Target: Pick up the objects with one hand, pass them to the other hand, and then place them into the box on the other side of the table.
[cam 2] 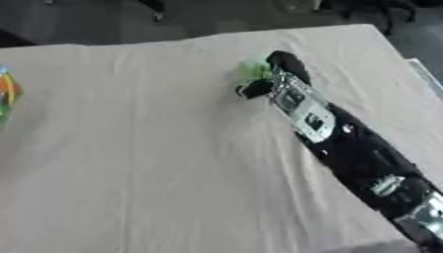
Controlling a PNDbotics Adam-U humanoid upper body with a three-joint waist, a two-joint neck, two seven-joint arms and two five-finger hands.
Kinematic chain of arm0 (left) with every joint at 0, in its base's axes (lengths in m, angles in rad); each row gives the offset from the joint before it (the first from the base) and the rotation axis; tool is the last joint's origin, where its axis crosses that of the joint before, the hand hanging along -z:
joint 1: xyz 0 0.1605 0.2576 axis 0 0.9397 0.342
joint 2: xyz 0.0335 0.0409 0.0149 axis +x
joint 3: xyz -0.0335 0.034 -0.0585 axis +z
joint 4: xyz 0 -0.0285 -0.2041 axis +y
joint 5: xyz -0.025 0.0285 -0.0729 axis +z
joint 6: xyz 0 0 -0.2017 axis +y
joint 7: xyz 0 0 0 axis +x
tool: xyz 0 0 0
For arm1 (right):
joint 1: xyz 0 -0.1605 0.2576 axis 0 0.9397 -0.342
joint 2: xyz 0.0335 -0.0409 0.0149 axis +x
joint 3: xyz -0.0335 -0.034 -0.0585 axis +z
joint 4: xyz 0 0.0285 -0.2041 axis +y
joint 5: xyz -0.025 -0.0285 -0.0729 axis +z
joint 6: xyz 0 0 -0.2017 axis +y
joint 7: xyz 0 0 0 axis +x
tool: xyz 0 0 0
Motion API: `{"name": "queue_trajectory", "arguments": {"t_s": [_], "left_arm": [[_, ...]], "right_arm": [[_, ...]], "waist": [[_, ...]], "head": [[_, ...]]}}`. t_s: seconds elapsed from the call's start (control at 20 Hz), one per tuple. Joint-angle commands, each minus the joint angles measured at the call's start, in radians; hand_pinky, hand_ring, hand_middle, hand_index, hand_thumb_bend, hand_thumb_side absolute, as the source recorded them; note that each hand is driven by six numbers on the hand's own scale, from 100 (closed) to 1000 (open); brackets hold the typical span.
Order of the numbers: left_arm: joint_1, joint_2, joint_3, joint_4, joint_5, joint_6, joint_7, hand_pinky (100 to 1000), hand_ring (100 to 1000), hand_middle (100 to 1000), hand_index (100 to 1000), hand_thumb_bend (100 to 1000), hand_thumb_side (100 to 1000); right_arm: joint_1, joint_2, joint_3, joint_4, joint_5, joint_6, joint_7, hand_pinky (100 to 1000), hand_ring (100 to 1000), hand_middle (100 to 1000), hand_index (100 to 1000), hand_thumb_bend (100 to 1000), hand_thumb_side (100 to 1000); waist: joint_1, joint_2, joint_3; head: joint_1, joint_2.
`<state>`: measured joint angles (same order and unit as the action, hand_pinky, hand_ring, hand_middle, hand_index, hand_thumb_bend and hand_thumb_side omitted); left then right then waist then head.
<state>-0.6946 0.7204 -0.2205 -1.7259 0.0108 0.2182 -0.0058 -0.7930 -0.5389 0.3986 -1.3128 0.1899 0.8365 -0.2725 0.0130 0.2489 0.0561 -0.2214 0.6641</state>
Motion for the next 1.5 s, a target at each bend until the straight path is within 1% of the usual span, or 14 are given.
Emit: {"name": "queue_trajectory", "arguments": {"t_s": [0.05, 0.25, 0.35, 0.55, 0.75, 1.0, 1.15, 1.25, 1.3, 1.4, 1.45, 1.5], "left_arm": [[-0.009, 0.019, 0.005, -0.009, -0.004, 0.0, -0.001, 612, 731, 627, 698, 420, 428], [-0.008, 0.019, 0.005, -0.008, -0.003, 0.0, 0.0, 611, 731, 627, 697, 419, 429], [-0.01, 0.018, 0.004, -0.007, -0.004, 0.001, -0.002, 611, 731, 627, 697, 420, 429], [-0.01, 0.017, 0.003, -0.004, -0.005, 0.002, -0.004, 610, 731, 627, 696, 420, 431], [-0.008, 0.018, 0.004, -0.003, -0.006, 0.002, -0.004, 609, 731, 627, 695, 419, 431], [-0.008, 0.018, 0.004, -0.004, -0.006, 0.001, -0.007, 608, 732, 628, 696, 413, 432], [-0.007, 0.018, 0.004, -0.004, -0.004, -0.001, -0.008, 607, 733, 628, 696, 409, 433], [-0.006, 0.018, 0.004, -0.004, -0.004, -0.001, -0.008, 607, 733, 629, 697, 405, 435], [-0.006, 0.019, 0.004, -0.004, -0.004, -0.001, -0.008, 607, 734, 629, 697, 404, 435], [-0.005, 0.019, 0.004, -0.004, -0.003, -0.002, -0.009, 607, 734, 630, 697, 399, 436], [-0.005, 0.019, 0.004, -0.004, -0.003, -0.002, -0.009, 607, 734, 630, 697, 399, 436], [-0.005, 0.019, 0.003, -0.004, -0.003, -0.002, -0.01, 607, 735, 630, 697, 397, 437]], "right_arm": [[-0.025, 0.004, -0.017, 0.027, -0.014, 0.07, -0.119, 797, 774, 802, 851, 577, 232], [-0.046, 0.013, -0.038, 0.036, -0.043, 0.07, -0.162, 783, 758, 790, 845, 604, 246], [-0.063, 0.016, -0.046, 0.04, -0.066, 0.07, -0.163, 784, 761, 790, 846, 612, 257], [-0.094, 0.018, -0.045, 0.083, -0.083, 0.07, -0.122, 793, 780, 807, 856, 624, 279], [-0.105, 0.021, -0.046, 0.116, -0.077, 0.07, -0.065, 794, 785, 811, 858, 628, 287], [-0.11, 0.023, -0.047, 0.134, -0.057, 0.07, -0.014, 795, 787, 801, 858, 621, 288], [-0.112, 0.026, -0.05, 0.15, -0.034, 0.07, 0.0, 789, 769, 763, 848, 592, 257], [-0.113, 0.028, -0.053, 0.162, -0.021, 0.07, 0.003, 773, 744, 733, 833, 548, 211], [-0.114, 0.029, -0.056, 0.167, -0.018, 0.07, 0.003, 758, 721, 709, 816, 521, 169], [-0.115, 0.029, -0.061, 0.172, -0.018, 0.07, -0.005, 734, 676, 663, 781, 495, 113], [-0.115, 0.03, -0.063, 0.174, -0.02, 0.07, -0.011, 726, 661, 646, 770, 495, 100], [-0.115, 0.03, -0.064, 0.175, -0.024, 0.07, -0.018, 714, 633, 614, 745, 464, 100]], "waist": [[0.003, -0.013, 0.002], [0.003, -0.012, 0.001], [0.003, -0.012, 0.001], [0.004, -0.012, 0.001], [0.003, -0.012, 0.002], [0.002, -0.012, 0.002], [0.002, -0.013, 0.003], [0.001, -0.013, 0.003], [0.001, -0.013, 0.003], [0.001, -0.013, 0.003], [0.001, -0.012, 0.003], [0.001, -0.012, 0.003]], "head": [[0.0, -0.017], [0.0, -0.007], [0.002, -0.001], [0.003, 0.006], [0.003, 0.008], [0.008, 0.008], [0.01, 0.008], [0.012, 0.008], [0.013, 0.008], [0.015, 0.008], [0.015, 0.009], [0.016, 0.009]]}}
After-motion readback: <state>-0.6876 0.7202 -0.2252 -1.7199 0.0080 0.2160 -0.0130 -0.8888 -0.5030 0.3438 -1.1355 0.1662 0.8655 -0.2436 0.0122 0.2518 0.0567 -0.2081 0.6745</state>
